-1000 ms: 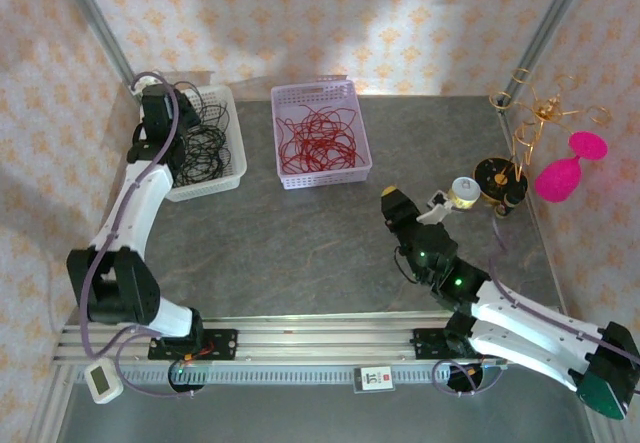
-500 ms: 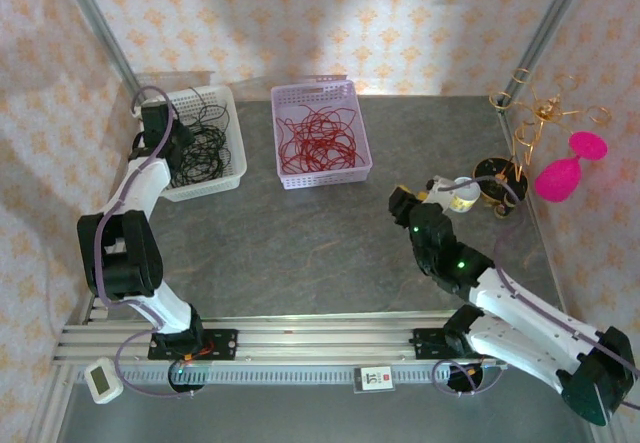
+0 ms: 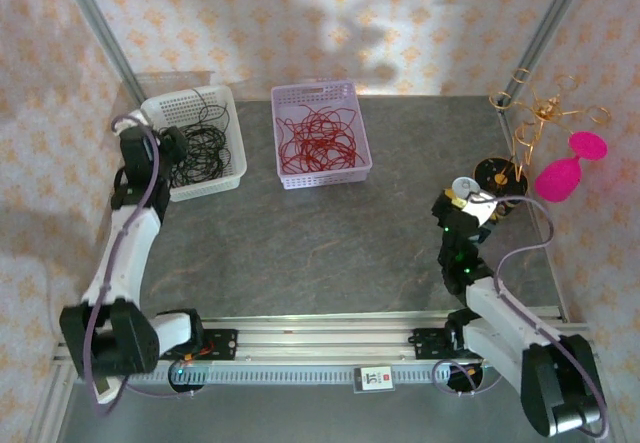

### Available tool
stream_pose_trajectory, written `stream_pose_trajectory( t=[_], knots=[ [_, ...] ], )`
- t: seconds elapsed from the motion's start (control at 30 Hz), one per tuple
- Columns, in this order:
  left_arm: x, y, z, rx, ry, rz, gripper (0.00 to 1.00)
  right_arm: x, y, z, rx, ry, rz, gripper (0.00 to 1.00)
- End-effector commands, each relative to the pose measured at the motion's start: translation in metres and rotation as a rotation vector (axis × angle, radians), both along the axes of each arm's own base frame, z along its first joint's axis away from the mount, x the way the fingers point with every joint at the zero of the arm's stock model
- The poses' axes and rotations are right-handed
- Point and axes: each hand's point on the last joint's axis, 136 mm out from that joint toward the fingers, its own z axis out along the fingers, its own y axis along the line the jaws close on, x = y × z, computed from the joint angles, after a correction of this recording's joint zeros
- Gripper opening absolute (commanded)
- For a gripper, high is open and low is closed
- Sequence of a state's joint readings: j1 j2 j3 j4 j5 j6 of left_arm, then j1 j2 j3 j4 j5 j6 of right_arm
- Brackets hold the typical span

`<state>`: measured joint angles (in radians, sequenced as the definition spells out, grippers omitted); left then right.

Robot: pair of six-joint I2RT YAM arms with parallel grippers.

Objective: Untangle the cables
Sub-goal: Reset both arms

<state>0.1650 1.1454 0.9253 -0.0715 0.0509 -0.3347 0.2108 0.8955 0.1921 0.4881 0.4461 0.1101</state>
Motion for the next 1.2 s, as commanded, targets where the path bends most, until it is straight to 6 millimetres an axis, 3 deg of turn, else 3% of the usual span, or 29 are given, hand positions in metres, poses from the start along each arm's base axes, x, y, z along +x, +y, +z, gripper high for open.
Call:
stream_pose_trajectory(
  t=[0.0,0.13,0.23,0.4,0.43,0.5,0.53,0.6,0.73,0.83,1.03,1.17],
  knots=[
    [-0.017,-0.028,-0.033,-0.011,0.007,-0.065,0.54,0.006,-0.008,0.018,0.014,-0.170,-0.004,0.91],
    [-0.037,-0.037,-0.055,-0.001,-0.036,-0.075,0.56,0.016,-0.011,0.007,-0.011,-0.161,0.030,0.91],
    [-0.045,-0.035,-0.067,0.010,-0.053,-0.064,0.59,0.033,-0.002,0.008,0.008,-0.179,0.121,0.91],
    [-0.039,-0.038,-0.083,0.025,-0.055,-0.090,0.67,0.067,0.018,0.000,-0.002,-0.112,0.252,0.92],
    [-0.038,-0.037,-0.085,0.035,-0.054,-0.085,0.73,0.071,0.025,-0.001,-0.024,-0.098,0.297,0.92],
    [-0.039,-0.024,-0.090,0.054,-0.055,-0.010,0.88,0.065,0.029,-0.005,-0.049,-0.142,0.325,0.93],
    [-0.041,-0.018,-0.090,0.070,-0.061,0.023,0.89,0.060,0.026,-0.009,-0.043,-0.164,0.308,0.93],
    [-0.043,-0.012,-0.089,0.100,-0.080,0.054,0.90,0.056,0.027,-0.006,-0.055,-0.205,0.318,0.94],
    [-0.046,-0.003,-0.086,0.161,-0.134,0.097,0.92,0.076,0.025,-0.019,-0.037,-0.106,0.305,1.00],
    [-0.049,0.000,-0.089,0.237,-0.154,0.092,0.93,0.075,0.024,-0.019,-0.033,-0.104,0.303,1.00],
    [-0.055,-0.018,-0.101,0.308,-0.265,-0.019,0.93,0.075,0.024,-0.019,-0.033,-0.099,0.305,1.00],
    [-0.048,-0.029,-0.107,0.309,-0.295,-0.088,0.93,0.075,0.024,-0.019,-0.032,-0.100,0.304,1.00]
  ],
)
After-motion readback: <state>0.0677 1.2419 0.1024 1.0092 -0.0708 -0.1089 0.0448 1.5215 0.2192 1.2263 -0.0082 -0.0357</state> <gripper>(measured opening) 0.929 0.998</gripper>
